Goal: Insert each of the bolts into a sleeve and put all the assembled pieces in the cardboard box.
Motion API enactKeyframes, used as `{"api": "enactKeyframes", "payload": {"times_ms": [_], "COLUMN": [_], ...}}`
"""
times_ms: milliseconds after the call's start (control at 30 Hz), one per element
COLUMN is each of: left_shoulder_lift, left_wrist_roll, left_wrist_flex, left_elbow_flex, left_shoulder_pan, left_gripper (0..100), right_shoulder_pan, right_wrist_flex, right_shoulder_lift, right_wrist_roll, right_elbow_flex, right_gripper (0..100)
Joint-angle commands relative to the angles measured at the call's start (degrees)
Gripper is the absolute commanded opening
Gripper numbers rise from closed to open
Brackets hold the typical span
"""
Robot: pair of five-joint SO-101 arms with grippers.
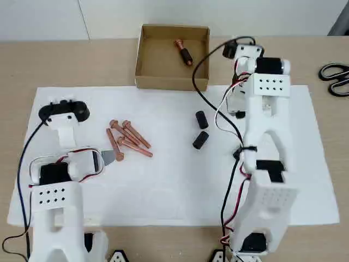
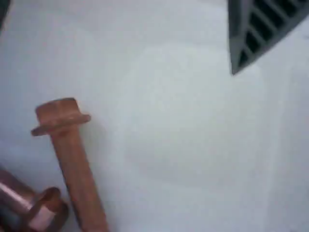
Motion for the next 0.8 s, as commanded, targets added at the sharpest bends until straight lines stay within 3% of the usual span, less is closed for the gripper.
{"api": "enactKeyframes", "payload": {"times_ms": [0,133,333,467,600,767], "left_shoulder_lift": [0.0,4.48,24.53,36.66,43.96,47.65], "left_wrist_roll": [0.0,-0.26,0.26,5.54,6.15,17.32], "left_wrist_flex": [3.69,5.01,4.57,4.66,4.57,4.84], "left_elbow_flex": [-7.96,-12.35,-21.93,-29.14,-34.95,-40.66], "left_shoulder_pan": [-0.44,-0.44,-0.44,-0.35,0.18,6.51], "left_gripper": [30,30,30,30,30,30], "right_shoulder_pan": [1.01,1.54,1.54,1.36,1.27,1.19], "right_wrist_flex": [0.92,1.01,1.27,1.27,1.36,1.36], "right_shoulder_lift": [-7.16,-8.13,-8.31,-8.31,-8.22,-7.96], "right_wrist_roll": [0.26,0.26,0.18,-0.09,-0.09,-0.18], "right_elbow_flex": [0.44,1.05,1.67,1.67,1.67,1.67], "right_gripper": [0.4,0.4,0.4,0.4,0.4,0.4]}}
